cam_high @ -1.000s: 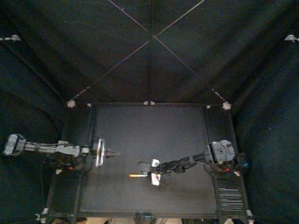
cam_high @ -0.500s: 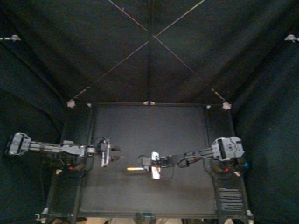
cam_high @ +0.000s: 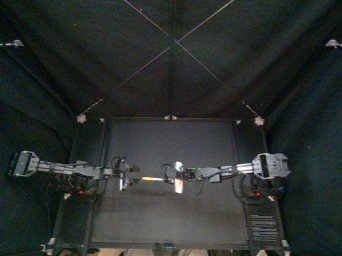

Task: Uncap the pen

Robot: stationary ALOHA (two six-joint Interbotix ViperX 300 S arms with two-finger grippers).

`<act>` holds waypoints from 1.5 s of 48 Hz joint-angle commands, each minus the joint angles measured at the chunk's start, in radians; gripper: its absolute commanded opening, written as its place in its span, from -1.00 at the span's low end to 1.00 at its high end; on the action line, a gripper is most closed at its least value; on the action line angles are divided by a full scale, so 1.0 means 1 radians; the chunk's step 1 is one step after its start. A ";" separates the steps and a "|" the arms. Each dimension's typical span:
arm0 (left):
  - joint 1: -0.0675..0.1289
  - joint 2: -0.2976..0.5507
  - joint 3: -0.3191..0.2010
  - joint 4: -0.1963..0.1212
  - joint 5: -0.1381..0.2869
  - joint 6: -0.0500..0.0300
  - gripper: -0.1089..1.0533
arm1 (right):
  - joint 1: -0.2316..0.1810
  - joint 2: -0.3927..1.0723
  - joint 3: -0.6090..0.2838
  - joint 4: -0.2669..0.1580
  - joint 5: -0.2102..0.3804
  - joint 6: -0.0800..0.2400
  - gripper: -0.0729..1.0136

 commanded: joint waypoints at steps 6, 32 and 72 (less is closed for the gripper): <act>-0.005 0.029 -0.052 -0.091 -0.009 0.0015 0.64 | -0.018 -0.051 -0.005 -0.005 -0.044 -0.003 -0.08; 0.005 0.061 -0.061 -0.179 -0.002 0.0015 0.59 | -0.021 -0.080 0.015 -0.012 -0.098 -0.006 -0.08; 0.017 -0.032 -0.015 -0.179 0.048 0.0031 -0.20 | -0.020 -0.163 0.120 0.003 -0.124 0.000 -0.08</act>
